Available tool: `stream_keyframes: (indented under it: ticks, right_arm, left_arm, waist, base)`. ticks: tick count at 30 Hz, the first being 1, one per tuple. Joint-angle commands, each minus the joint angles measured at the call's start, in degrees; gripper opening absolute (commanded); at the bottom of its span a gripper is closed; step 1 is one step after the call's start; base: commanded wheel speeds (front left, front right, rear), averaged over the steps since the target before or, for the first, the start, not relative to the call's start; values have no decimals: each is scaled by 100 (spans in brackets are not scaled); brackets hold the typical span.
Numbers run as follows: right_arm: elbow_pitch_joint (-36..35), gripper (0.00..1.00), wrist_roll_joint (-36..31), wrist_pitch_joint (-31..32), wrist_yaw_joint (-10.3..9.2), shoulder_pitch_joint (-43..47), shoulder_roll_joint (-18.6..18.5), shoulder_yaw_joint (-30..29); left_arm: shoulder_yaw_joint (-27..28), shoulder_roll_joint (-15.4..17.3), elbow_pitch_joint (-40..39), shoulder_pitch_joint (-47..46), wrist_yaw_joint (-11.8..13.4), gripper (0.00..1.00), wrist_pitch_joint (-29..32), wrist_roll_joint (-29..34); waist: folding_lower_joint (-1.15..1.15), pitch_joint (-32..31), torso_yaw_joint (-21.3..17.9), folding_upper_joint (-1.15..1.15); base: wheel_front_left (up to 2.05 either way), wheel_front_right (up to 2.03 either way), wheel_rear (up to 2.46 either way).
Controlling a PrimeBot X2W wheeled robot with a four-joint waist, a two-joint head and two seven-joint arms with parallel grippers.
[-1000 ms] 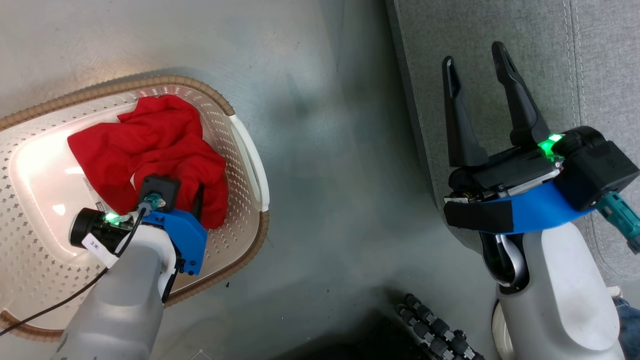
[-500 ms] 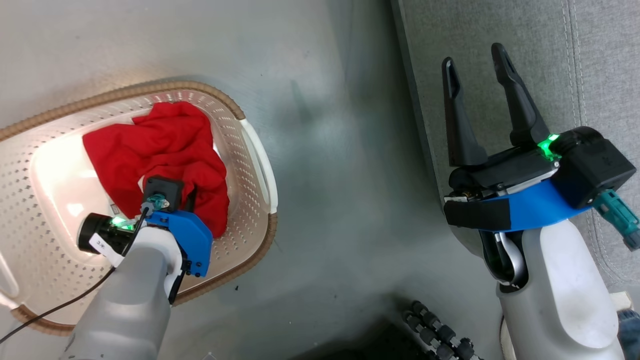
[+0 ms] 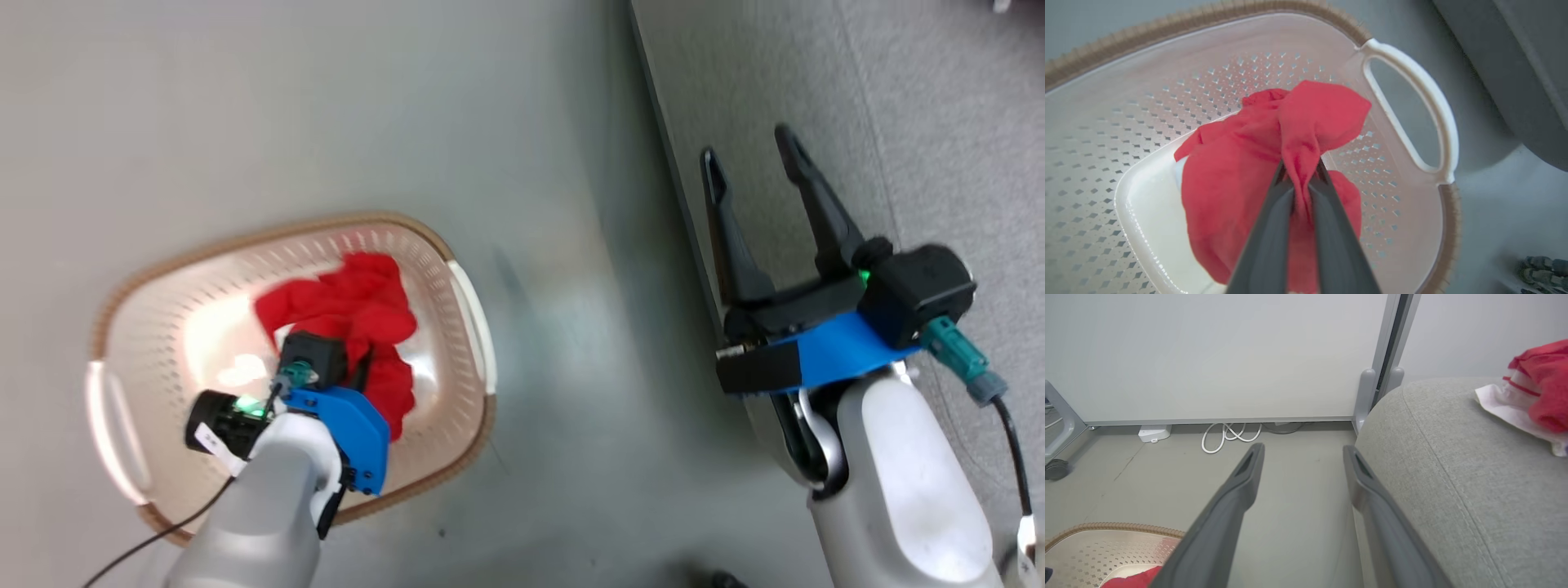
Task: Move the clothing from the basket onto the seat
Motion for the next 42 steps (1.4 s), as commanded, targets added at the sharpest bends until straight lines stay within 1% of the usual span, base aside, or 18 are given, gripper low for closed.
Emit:
stream_keyframes:
  ticks: [1,5,12,18,24,30,35,42]
  right_arm:
    - [53,100,-56,53,-6,205,-1,-64]
    - [152,100,-141,198,-6,477,-14,-115]
    - [224,100,-71,466,-6,976,-62,-93]
    - [229,100,35,589,-6,1332,-48,-2]
    - [200,100,76,693,-6,1579,-32,-3]
    - [233,100,179,746,-6,1741,-10,58]
    - [210,100,157,790,-6,1825,-3,63]
    - [212,100,101,865,-6,1964,-1,98]
  left_arm:
    - [-54,-23,-92,126,-80,0,-51,-63]
    - [-348,-51,-483,387,-262,0,-68,-242]
    - [-1009,-45,-1101,714,-309,0,-3,-754]
    - [-1449,-44,-1526,815,-327,0,116,-1229]
    - [-1833,-41,-1987,582,-336,0,252,-1601]
    - [-2083,-41,-2486,221,-325,0,304,-2122]
    - [-2387,-41,-2873,-122,-223,0,385,-2504]
    - [-2778,-41,-3267,-479,13,0,458,-3018]
  waist:
    - [0,-768,489,0]
    - [0,-1461,819,0]
    - [0,-2499,1288,0]
    - [0,-3158,1506,0]
    - [0,-3465,1640,0]
    - [0,-3706,1666,0]
    - [0,-3807,1752,0]
    - [0,-3991,1794,0]
  base:
    - [0,0,0]
    - [0,0,0]
    - [0,0,0]
    - [0,0,0]
    - [0,0,0]
    - [0,0,0]
    - [0,0,0]
    - [0,0,0]
